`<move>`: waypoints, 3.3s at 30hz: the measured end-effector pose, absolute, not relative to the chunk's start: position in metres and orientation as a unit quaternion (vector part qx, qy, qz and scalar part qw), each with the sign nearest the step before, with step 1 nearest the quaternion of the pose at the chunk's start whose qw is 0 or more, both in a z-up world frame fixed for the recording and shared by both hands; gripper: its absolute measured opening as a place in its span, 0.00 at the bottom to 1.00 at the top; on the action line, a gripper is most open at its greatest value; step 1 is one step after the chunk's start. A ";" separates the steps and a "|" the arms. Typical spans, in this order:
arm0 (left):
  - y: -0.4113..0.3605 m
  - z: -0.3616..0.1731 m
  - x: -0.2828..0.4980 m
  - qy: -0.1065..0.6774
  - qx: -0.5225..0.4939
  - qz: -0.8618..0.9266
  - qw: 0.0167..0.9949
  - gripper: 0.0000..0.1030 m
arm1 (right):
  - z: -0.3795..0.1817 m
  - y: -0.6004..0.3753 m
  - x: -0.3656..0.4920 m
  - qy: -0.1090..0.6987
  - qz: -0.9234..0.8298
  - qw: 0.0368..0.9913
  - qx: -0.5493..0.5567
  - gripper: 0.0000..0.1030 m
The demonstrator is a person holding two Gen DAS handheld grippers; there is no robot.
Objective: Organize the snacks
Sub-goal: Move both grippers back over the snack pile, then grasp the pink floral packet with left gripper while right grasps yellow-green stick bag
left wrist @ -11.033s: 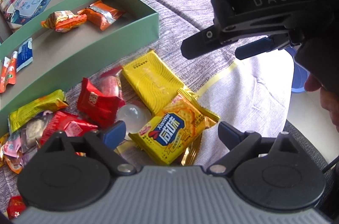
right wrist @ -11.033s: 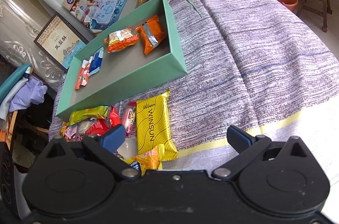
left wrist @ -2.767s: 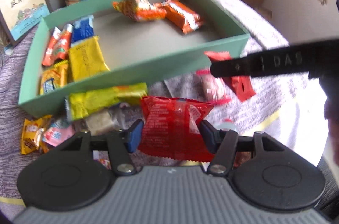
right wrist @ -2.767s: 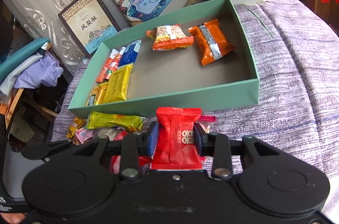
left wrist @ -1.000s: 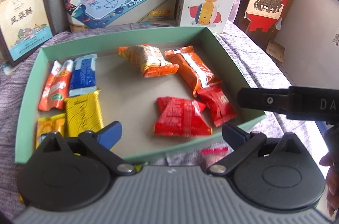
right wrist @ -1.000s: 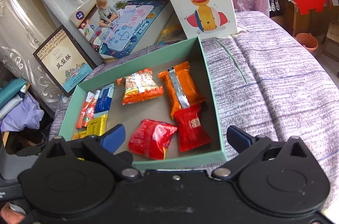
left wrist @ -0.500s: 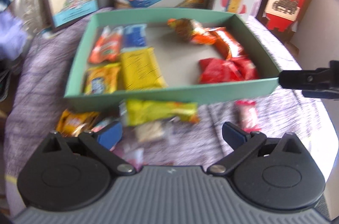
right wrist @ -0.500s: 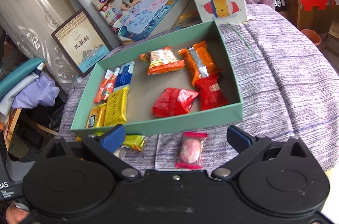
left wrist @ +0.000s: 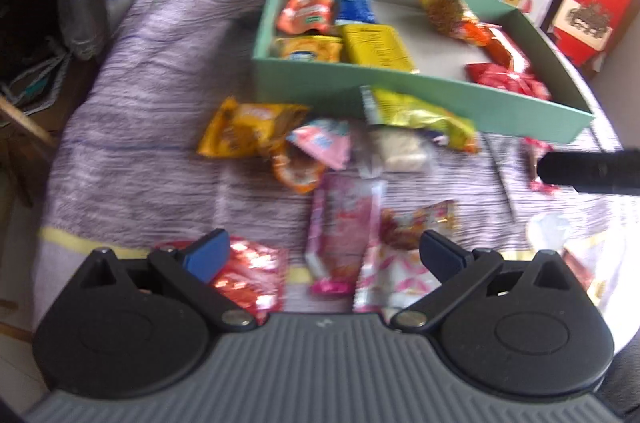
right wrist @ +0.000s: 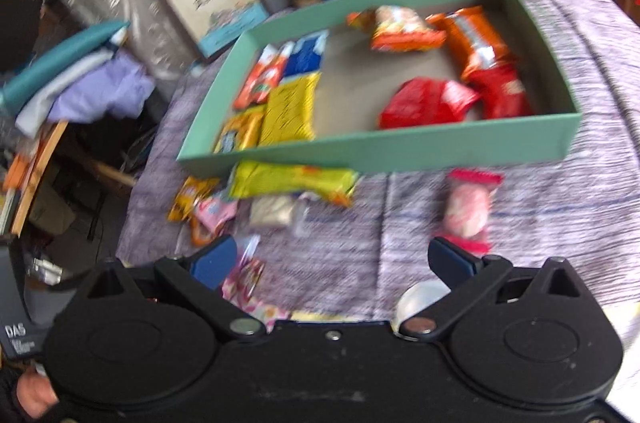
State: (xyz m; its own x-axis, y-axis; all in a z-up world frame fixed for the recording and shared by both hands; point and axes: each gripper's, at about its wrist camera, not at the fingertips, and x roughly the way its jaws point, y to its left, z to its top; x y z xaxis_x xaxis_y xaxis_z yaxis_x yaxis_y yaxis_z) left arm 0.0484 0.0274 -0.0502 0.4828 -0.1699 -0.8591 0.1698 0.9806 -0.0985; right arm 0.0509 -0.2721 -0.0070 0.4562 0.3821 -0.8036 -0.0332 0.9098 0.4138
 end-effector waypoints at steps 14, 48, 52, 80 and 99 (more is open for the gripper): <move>0.027 -0.040 0.083 0.470 -0.030 -0.093 0.877 0.48 | -0.010 -0.244 0.098 0.480 0.125 0.858 0.131 0.57; -0.056 -0.056 0.130 0.492 -0.023 -0.216 0.843 0.24 | -0.046 -0.304 0.104 0.521 0.081 0.813 0.248 0.56; -0.073 -0.054 0.114 0.486 -0.005 -0.267 0.832 0.08 | -0.048 -0.309 0.104 0.524 0.076 0.811 0.250 0.56; -0.017 -0.059 0.098 0.489 -0.022 -0.184 0.852 0.42 | -0.049 -0.265 0.125 0.573 0.173 0.781 0.179 0.46; 0.021 -0.061 0.074 0.497 -0.038 -0.143 0.855 0.57 | -0.047 -0.220 0.113 0.550 0.241 0.795 0.086 0.46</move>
State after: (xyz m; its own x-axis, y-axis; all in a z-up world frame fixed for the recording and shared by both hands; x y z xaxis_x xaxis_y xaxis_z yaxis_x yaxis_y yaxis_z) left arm 0.0743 0.0206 -0.0606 0.4657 -0.2830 -0.8385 0.2078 0.9560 -0.2073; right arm 0.1134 -0.2197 -0.0470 0.2801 0.4779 -0.8326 -0.2878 0.8692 0.4021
